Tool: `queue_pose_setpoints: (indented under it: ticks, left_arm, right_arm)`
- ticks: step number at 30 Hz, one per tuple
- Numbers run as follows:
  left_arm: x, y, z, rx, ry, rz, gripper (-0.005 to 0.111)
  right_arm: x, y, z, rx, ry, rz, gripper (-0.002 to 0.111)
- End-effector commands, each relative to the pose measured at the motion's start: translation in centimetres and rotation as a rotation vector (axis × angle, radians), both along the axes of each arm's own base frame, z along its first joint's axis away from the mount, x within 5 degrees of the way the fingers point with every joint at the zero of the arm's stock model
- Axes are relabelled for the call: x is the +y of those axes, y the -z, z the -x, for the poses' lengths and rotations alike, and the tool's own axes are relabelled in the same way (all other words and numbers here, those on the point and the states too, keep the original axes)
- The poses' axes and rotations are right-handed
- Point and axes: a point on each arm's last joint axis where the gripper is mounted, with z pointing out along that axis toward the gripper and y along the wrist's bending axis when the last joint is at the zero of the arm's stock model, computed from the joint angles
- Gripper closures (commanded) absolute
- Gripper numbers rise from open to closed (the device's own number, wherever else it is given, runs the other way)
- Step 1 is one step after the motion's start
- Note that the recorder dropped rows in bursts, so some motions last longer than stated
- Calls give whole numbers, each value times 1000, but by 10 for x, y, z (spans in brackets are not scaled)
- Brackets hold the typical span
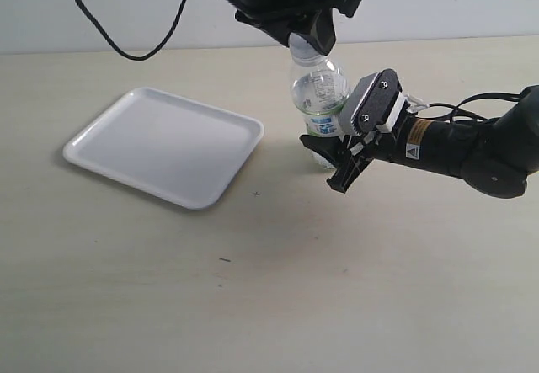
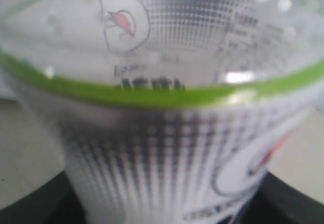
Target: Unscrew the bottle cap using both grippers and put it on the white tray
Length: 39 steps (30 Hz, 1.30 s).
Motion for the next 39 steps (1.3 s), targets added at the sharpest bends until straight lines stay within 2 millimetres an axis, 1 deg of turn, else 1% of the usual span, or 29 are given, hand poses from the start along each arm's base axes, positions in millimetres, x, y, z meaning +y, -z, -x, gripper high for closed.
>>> queue_pose_setpoints:
  ticks: [1,2,3,8,11,13,17,18,20,22,24,26,29,36,39]
  left_arm:
    - [3,-22,0,-82,-8,68,47]
    - [2,-23,0,-85,-9,70,41]
    - [2,-23,0,-87,-9,72,40]
    - [1,-24,-2,-113,-14,87,43]
    - [3,-32,-1,-176,36,81,43]
    - [6,-43,0,-246,81,65,43]
    - [15,-79,8,-401,166,40,43]
    - [18,-88,11,-439,210,19,43]
    - [23,-99,18,-514,347,-59,43]
    - [28,-102,25,-557,507,-148,43]
    - [31,-98,30,-565,662,-230,43]
    - [32,-95,31,-573,742,-265,43]
    - [27,-87,29,-576,798,-260,43]
    - [14,-59,19,-574,942,-298,43]
    - [10,-49,15,-570,983,-311,40]
  right_arm:
    - [-5,12,3,81,23,75,108]
    - [-5,12,3,81,23,75,108]
    - [-5,12,3,81,23,75,108]
    - [-5,12,3,81,23,75,108]
    - [-5,12,3,81,23,75,108]
    - [-5,12,3,81,19,77,108]
    - [-5,12,3,81,19,77,108]
    - [-5,12,3,81,19,77,108]
    - [-5,12,3,81,19,77,108]
    - [-5,12,3,81,19,77,108]
    - [-5,13,3,81,17,78,108]
    - [-5,13,3,81,17,78,108]
    - [-5,13,3,84,21,80,108]
    - [-6,14,3,92,23,87,108]
    - [-6,14,3,92,23,87,108]
